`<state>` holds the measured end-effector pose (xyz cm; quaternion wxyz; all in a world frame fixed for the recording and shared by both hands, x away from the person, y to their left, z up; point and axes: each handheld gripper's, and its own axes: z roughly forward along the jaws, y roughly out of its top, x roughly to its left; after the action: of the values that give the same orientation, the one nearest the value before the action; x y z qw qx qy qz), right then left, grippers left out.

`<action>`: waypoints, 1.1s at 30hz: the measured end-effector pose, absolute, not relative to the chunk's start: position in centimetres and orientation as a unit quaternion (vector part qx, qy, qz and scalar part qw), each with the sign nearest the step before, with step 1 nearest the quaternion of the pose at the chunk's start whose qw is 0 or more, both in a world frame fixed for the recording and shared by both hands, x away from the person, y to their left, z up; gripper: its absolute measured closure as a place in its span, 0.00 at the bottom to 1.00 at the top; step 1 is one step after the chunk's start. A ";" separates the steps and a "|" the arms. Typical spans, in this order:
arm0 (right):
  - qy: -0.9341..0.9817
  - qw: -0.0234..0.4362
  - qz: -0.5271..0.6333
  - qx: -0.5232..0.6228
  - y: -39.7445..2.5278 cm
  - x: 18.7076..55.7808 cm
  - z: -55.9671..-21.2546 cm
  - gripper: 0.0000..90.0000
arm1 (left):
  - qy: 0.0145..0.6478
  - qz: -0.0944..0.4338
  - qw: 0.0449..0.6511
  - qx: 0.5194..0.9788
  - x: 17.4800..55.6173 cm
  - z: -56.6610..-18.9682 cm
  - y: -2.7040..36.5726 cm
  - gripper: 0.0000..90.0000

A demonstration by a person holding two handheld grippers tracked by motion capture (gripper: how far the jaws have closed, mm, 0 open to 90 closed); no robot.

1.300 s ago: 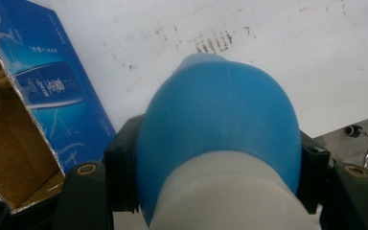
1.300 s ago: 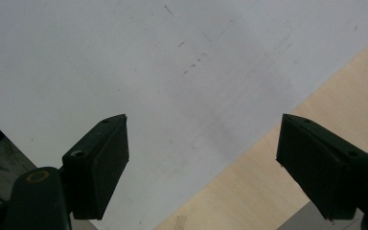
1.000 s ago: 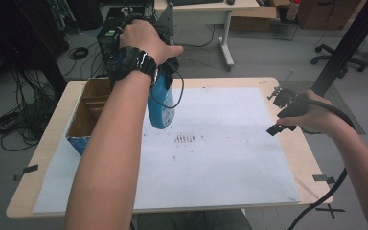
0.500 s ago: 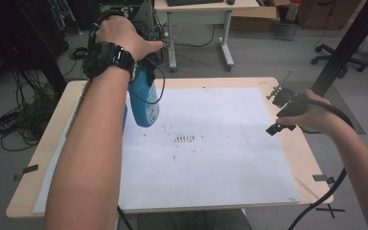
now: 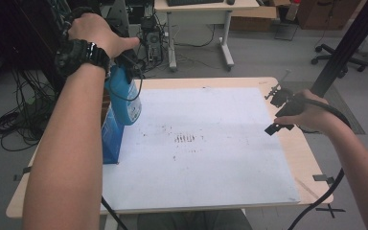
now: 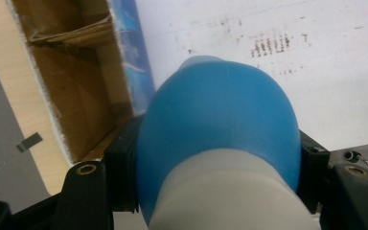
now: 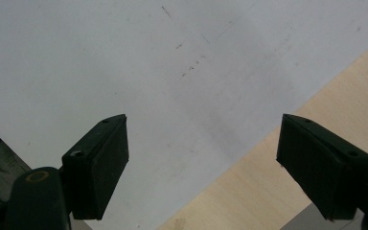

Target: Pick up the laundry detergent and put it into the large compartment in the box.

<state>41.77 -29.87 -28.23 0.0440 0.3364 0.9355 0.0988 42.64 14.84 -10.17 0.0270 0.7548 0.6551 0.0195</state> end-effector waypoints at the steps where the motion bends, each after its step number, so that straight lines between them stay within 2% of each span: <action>1: 0.935 0.044 0.098 0.338 -29.8 41.8 -28.2 0.21 | 0.656 0.021 0.028 0.754 42.6 -10.1 15.1 0.42; 33: 0.935 0.042 0.089 0.341 -29.2 42.4 -28.1 0.21 | 0.711 0.048 0.021 0.701 42.2 -9.1 23.7 0.42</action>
<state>42.36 -29.17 -28.12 0.0423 0.3409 0.9349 0.0888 42.21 23.72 -9.08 0.0211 0.7008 0.7114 0.0484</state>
